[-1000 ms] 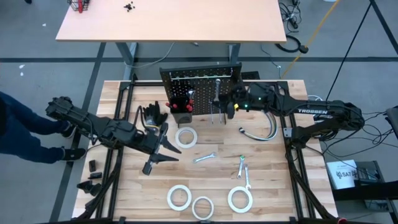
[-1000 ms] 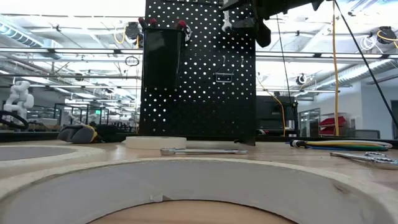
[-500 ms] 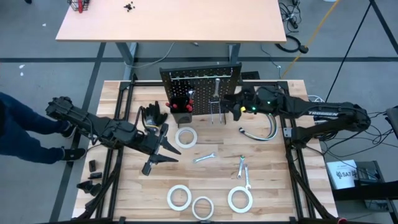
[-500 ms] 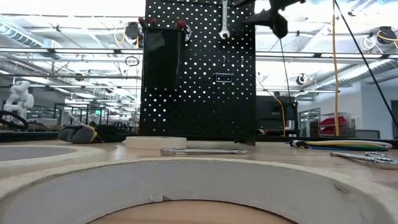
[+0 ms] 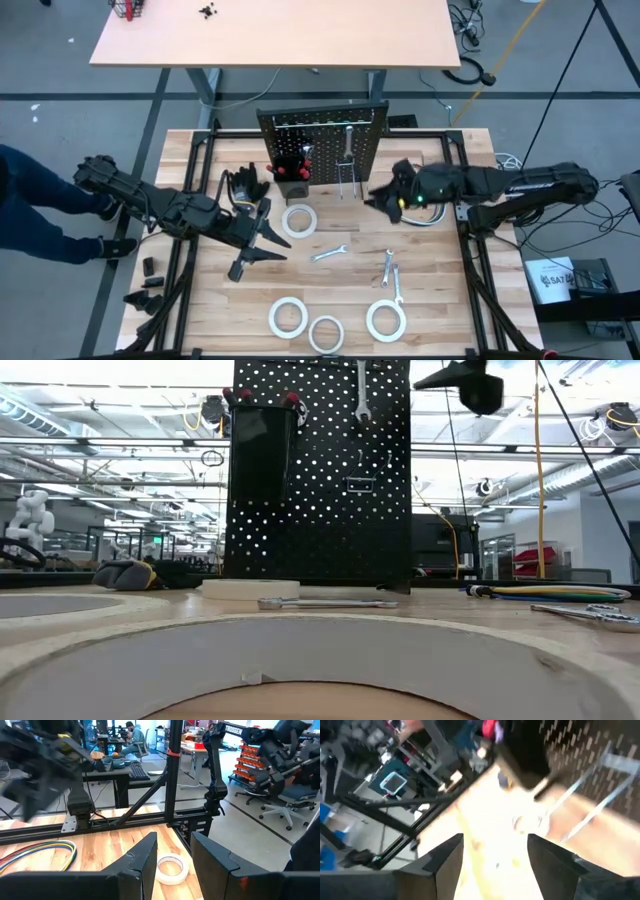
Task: Hang tools onto peg board
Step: Hang the silver wrench on the peg board
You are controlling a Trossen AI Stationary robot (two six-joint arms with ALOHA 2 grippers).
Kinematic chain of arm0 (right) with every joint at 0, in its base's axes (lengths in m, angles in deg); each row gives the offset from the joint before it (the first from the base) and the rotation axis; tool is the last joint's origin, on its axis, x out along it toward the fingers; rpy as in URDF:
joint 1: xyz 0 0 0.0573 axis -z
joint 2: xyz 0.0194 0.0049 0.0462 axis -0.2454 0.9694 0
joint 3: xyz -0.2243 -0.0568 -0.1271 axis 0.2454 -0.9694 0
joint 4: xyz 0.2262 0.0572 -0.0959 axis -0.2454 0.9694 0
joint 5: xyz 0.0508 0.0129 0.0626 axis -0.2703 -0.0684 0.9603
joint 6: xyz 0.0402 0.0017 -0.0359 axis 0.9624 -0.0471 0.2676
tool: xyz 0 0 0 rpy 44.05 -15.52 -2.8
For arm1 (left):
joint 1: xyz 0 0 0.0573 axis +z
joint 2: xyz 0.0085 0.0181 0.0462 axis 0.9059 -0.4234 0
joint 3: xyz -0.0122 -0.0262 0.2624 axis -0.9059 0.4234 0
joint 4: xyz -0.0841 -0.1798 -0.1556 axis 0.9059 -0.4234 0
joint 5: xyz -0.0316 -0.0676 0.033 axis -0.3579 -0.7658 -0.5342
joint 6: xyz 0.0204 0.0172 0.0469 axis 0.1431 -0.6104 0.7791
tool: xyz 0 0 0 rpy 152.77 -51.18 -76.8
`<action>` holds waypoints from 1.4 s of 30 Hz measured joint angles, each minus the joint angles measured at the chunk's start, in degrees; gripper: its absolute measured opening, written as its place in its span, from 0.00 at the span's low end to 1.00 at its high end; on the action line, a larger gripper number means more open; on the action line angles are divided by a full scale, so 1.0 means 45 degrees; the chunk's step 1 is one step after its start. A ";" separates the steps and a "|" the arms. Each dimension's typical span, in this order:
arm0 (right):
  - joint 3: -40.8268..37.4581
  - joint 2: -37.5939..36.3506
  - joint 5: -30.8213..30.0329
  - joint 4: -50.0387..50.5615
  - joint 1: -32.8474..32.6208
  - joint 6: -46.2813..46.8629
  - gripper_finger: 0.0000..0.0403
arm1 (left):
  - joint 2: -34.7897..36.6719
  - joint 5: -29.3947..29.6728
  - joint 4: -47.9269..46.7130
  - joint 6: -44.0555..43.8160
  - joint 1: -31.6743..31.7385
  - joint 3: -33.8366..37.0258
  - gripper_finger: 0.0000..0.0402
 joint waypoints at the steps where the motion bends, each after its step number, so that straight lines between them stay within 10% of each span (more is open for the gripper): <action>1: 0.0000 0.0059 -0.0209 0.0174 -0.0393 0.0612 0.53 | -0.0038 0.0050 0.0009 0.0030 0.0000 0.0000 0.30; 27: -0.0019 0.4930 -0.0709 0.4559 -0.7459 1.2979 0.53 | -0.3682 0.0341 -0.0695 -0.0372 0.0015 0.0000 0.30; 42: 0.0004 0.4920 -0.1790 0.5152 -0.7284 1.1559 0.53 | -0.4731 -0.0891 -0.0679 -0.1259 0.0416 0.0000 0.30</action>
